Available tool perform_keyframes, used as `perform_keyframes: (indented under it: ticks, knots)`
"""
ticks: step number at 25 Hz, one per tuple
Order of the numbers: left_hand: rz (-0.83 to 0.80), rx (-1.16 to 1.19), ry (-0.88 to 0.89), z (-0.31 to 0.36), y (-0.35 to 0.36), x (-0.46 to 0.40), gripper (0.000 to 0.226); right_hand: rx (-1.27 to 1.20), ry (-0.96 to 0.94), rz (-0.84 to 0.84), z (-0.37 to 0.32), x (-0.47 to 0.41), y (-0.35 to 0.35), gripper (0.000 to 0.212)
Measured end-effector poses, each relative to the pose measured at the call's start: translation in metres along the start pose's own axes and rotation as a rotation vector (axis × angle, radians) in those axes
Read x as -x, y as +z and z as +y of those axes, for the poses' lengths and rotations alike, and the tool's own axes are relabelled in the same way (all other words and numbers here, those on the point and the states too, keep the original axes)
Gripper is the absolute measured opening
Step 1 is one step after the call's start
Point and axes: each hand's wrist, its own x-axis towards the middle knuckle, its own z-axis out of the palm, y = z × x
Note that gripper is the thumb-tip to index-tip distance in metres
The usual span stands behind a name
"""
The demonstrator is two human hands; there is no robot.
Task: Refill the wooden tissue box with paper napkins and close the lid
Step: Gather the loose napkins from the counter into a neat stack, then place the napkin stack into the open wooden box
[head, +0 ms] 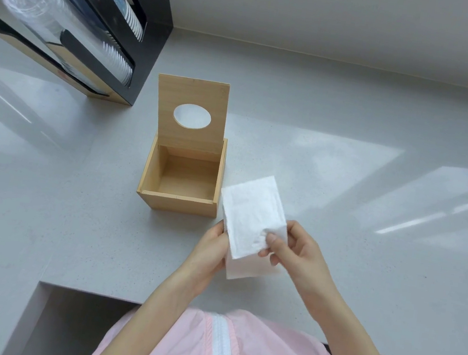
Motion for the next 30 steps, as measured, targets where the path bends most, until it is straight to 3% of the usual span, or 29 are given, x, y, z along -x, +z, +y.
perform_keyframes:
  ticks: [5, 13, 18, 23, 27, 30]
  knots:
    - [0.013, 0.091, -0.005, -0.001, -0.001, -0.002, 0.029, 0.238, 0.160, 0.065, 0.024, 0.006, 0.007, 0.008]
    - [-0.010, 0.156, -0.050, -0.001, -0.003, -0.005, 0.049, 0.305, 0.209, 0.049, 0.025, 0.011, 0.003, 0.009]
    - [0.016, 0.035, -0.001, -0.002, -0.001, -0.001, 0.017, 0.329, 0.205, 0.047, 0.027, 0.013, 0.003, 0.006]
    - [0.041, 0.007, 0.066, -0.003, -0.001, 0.004, 0.019, 0.341, 0.205, 0.056, 0.028, 0.015, 0.003, 0.004]
    - [-0.018, 0.054, 0.130, -0.002, -0.004, 0.011, 0.016, 0.242, 0.259, 0.141, 0.031, 0.019, 0.002, 0.042]
    - [-0.062, 0.126, 0.162, -0.002, -0.005, 0.016, 0.016, -0.026, 0.302, 0.002, 0.029, 0.019, 0.001, 0.048]
